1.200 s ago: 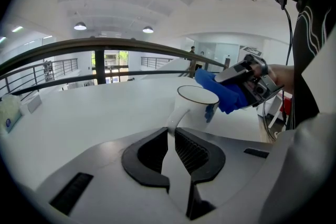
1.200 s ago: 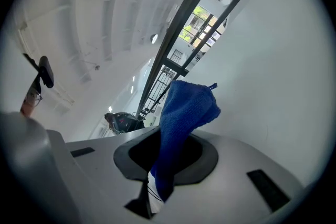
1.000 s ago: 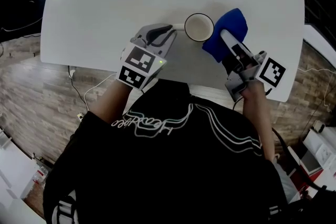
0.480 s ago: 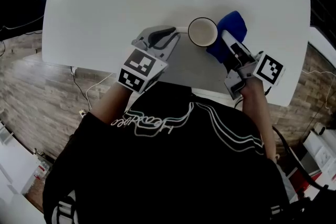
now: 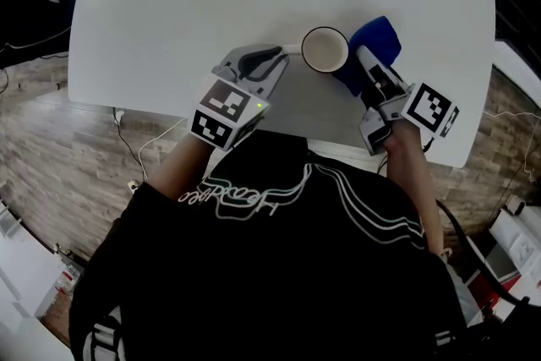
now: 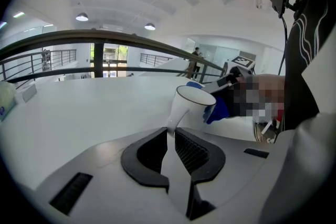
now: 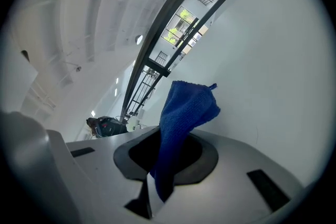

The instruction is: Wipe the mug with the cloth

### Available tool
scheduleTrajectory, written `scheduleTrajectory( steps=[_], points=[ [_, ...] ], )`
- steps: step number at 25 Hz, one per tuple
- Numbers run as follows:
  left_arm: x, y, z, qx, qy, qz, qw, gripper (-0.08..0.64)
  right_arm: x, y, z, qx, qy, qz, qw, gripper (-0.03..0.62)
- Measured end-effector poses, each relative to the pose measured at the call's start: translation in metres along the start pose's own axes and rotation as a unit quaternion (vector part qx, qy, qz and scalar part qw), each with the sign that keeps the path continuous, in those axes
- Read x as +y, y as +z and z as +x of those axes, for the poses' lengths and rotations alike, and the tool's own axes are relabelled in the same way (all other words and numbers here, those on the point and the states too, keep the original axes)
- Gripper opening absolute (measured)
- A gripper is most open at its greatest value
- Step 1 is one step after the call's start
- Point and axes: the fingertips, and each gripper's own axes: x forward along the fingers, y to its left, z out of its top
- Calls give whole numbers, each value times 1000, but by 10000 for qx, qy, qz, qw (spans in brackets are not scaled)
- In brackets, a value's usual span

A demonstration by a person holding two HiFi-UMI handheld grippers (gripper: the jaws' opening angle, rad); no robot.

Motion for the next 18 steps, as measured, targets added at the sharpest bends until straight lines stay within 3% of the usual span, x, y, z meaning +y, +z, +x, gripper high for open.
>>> scheduleTrajectory(
  steps=[8, 18],
  points=[
    [-1, -4, 13, 45, 30, 17, 10000, 44, 6, 0, -23, -232, 244, 55, 9994, 51],
    [8, -9, 33, 141, 15, -70, 9999, 46, 4, -2, -16, -491, 757, 942, 9914, 51]
  ],
)
